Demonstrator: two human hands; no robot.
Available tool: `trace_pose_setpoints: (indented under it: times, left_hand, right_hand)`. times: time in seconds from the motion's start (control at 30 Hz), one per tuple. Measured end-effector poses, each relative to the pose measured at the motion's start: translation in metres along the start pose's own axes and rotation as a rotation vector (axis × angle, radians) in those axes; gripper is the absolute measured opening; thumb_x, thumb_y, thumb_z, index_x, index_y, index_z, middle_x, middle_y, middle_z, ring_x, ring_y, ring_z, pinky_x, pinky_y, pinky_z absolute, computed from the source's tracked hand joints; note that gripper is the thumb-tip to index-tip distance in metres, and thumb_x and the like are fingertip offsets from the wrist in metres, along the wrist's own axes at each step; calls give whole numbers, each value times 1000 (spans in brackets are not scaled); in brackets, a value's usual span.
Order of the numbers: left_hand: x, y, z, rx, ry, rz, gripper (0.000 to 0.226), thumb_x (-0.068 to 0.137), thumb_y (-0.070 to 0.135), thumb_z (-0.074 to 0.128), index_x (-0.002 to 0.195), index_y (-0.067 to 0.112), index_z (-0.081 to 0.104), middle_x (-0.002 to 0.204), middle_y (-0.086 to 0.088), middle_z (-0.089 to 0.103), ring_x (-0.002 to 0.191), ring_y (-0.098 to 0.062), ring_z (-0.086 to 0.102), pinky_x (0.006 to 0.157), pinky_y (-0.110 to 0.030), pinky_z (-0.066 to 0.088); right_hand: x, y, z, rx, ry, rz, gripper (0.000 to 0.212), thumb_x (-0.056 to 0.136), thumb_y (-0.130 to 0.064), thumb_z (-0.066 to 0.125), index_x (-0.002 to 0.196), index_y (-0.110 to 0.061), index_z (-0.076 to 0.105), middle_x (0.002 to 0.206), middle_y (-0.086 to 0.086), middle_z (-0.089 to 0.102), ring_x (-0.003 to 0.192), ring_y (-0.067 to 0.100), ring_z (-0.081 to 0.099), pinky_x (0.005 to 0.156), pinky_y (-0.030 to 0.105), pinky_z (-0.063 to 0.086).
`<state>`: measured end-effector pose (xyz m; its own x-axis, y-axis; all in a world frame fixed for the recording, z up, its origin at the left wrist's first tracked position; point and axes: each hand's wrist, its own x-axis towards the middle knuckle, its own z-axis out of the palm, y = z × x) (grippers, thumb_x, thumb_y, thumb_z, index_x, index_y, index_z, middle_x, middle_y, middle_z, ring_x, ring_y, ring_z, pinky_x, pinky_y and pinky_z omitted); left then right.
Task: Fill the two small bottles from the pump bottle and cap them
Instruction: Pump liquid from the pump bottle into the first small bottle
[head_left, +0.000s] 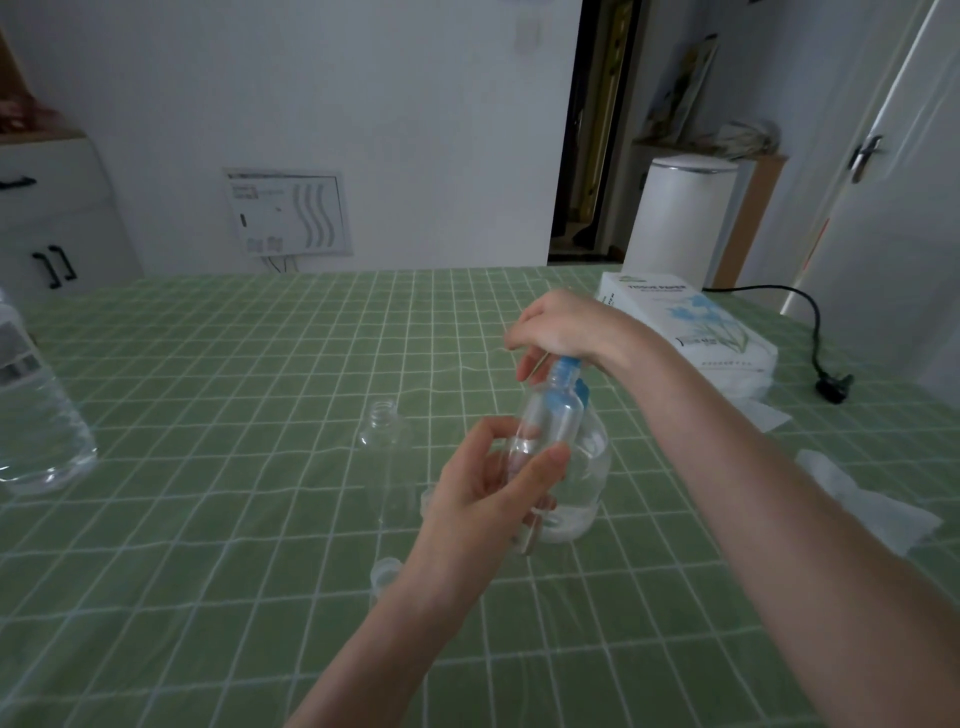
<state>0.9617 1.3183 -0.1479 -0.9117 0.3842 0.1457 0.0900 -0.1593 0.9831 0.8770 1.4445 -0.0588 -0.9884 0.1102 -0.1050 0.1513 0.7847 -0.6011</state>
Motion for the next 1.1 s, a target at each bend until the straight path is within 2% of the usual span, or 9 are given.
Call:
trace_pose_setpoints:
  times: [0.3, 0.47, 0.57, 0.67, 0.8, 0.93, 1.1]
  left_hand:
    - [-3, -4, -1, -4, 21, -23, 39, 60, 47, 65, 88, 20, 60, 74, 2, 71, 58, -5, 61, 46, -15, 43]
    - [-3, -5, -3, 17, 18, -19, 37, 63, 45, 65, 91, 20, 61, 75, 2, 71, 60, -5, 62, 48, -16, 45]
    - [-2, -1, -2, 2, 18, -9, 38, 63, 43, 65, 92, 20, 61, 78, -3, 70, 61, -7, 61, 49, -19, 47]
    - [-1, 2, -2, 2, 11, -1, 40, 62, 45, 64, 94, 21, 61, 83, -8, 70, 63, -8, 61, 51, -18, 47]
    - [-2, 1, -1, 5, 0, 18, 40, 63, 45, 64, 95, 20, 61, 85, -14, 69, 64, -9, 61, 54, -17, 49]
    - [-3, -2, -1, 6, 16, 14, 44, 62, 46, 64, 94, 17, 61, 79, -9, 70, 61, -9, 61, 50, -16, 47]
    - [-4, -5, -3, 1, 24, 1, 34, 64, 45, 65, 88, 21, 62, 72, 2, 70, 59, -6, 61, 47, -17, 45]
  right_hand:
    - [3, 8, 11, 3, -14, 43, 31, 94, -19, 54, 116, 1, 63, 108, 18, 70, 101, 31, 67, 98, 43, 49]
    - [2, 8, 12, 34, 20, 22, 34, 94, -16, 53, 118, 6, 62, 108, 22, 70, 102, 35, 67, 96, 47, 50]
    - [1, 4, 6, 56, 39, -19, 36, 93, -15, 53, 119, 9, 59, 105, 24, 70, 103, 40, 66, 94, 50, 50]
    - [2, 1, 1, 32, 48, -35, 35, 93, -15, 52, 117, 8, 61, 96, 18, 73, 99, 37, 68, 92, 48, 52]
    - [2, 2, 3, 36, 10, -1, 32, 93, -14, 52, 116, 6, 62, 97, 17, 74, 99, 35, 69, 93, 46, 53]
    - [3, 4, 8, 37, -8, 17, 27, 95, -12, 51, 112, 3, 64, 94, 9, 74, 102, 33, 68, 96, 42, 50]
    - [4, 9, 14, 66, -23, 25, 25, 94, -11, 52, 111, 1, 64, 88, 7, 72, 103, 32, 67, 98, 42, 48]
